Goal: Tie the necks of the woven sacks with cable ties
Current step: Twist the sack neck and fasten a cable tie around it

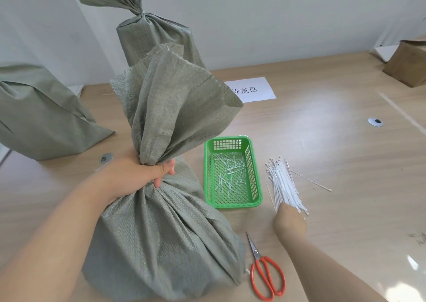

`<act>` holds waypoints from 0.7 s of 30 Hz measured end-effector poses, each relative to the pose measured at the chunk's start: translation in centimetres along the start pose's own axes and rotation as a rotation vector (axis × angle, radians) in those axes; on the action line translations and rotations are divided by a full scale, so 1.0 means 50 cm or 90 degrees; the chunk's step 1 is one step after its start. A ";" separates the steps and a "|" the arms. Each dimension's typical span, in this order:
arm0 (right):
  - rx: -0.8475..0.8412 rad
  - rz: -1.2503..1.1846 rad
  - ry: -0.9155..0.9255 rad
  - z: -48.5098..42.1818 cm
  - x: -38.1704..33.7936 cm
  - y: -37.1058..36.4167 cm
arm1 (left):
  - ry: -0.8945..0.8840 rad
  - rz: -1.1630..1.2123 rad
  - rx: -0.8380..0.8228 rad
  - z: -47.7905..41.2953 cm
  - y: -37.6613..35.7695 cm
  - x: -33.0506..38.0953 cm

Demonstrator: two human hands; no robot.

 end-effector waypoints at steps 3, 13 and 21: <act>0.003 0.042 0.033 0.003 -0.002 -0.001 | -0.001 -0.011 -0.005 -0.002 0.000 -0.001; -0.013 0.030 0.029 0.000 0.005 -0.011 | 0.005 0.024 0.006 0.000 -0.002 0.000; -0.026 -0.017 0.010 0.003 0.015 -0.020 | -0.005 0.020 0.014 -0.002 -0.002 -0.005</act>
Point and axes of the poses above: each hand's wrist, its own z-axis away from the middle knuckle, its own y-axis out of the back of the hand, x = y × z, the point moved 2 cm from there along -z, towards the middle knuckle, and after that the axes turned 11 degrees about -z, right-handed, at the moved point
